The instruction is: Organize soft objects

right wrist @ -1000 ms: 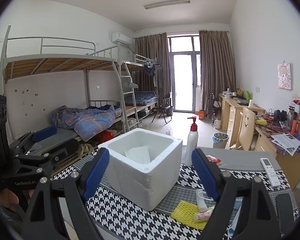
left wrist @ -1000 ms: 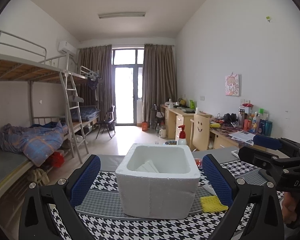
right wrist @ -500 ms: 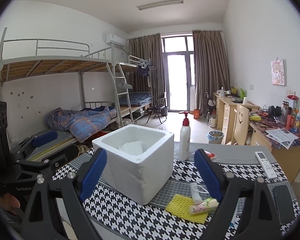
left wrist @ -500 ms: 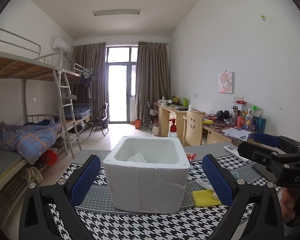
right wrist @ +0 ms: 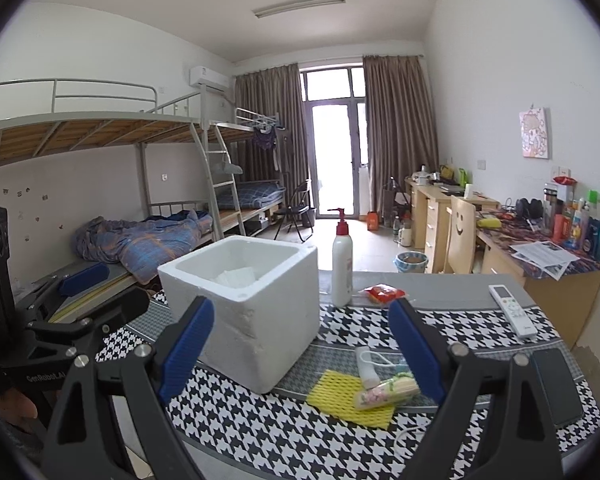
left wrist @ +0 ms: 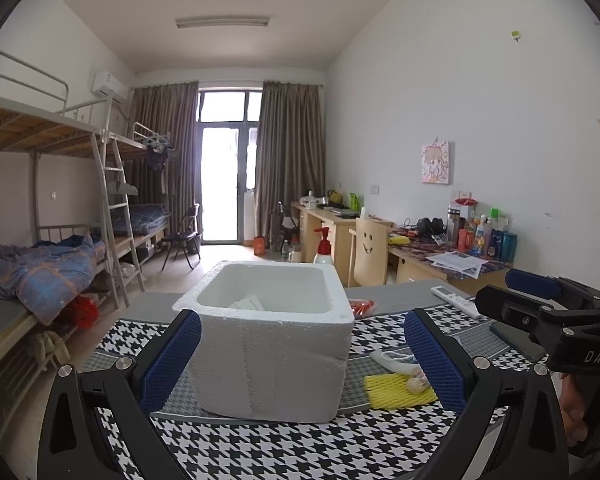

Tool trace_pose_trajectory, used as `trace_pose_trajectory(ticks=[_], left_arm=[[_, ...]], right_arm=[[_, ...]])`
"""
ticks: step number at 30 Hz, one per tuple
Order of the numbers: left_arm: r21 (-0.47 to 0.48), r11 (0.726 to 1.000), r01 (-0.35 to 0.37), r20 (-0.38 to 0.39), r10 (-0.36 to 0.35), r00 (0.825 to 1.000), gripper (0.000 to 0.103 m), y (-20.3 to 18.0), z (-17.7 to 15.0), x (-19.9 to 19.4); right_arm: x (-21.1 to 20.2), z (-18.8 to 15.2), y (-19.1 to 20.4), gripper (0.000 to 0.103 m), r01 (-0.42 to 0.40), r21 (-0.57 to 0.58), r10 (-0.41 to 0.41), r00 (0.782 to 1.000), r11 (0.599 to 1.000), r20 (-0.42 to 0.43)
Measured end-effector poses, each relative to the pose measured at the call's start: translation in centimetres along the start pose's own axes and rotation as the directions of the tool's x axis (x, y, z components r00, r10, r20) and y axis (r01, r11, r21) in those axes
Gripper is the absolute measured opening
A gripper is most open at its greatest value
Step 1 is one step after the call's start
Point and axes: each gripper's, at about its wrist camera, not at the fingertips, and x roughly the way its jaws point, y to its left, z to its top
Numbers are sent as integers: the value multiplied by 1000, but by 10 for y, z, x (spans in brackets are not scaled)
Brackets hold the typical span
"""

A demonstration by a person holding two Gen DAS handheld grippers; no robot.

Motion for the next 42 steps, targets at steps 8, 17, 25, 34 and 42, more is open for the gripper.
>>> trace_pose_trajectory(ticks=[8, 17, 25, 34, 42], left_arm=[[5, 998, 60, -29, -60, 998, 102, -10, -5, 9], [27, 992, 121, -53, -120, 991, 102, -22, -7, 15], [37, 985, 169, -95, -165, 982, 102, -41, -13, 26], [64, 974, 217, -134, -207, 969, 102, -61, -19, 37], [66, 967, 246, -189, -230, 955, 102, -72, -28, 51]], right_arm=[[-5, -6, -11, 92, 50, 16, -50, 999, 999, -13], [-14, -10, -24, 92, 107, 41, -106, 994, 993, -18], [-19, -14, -40, 92, 146, 63, -144, 989, 987, -34], [-19, -23, -62, 92, 189, 97, -183, 981, 977, -69], [-14, -29, -76, 92, 211, 116, -199, 975, 971, -101]])
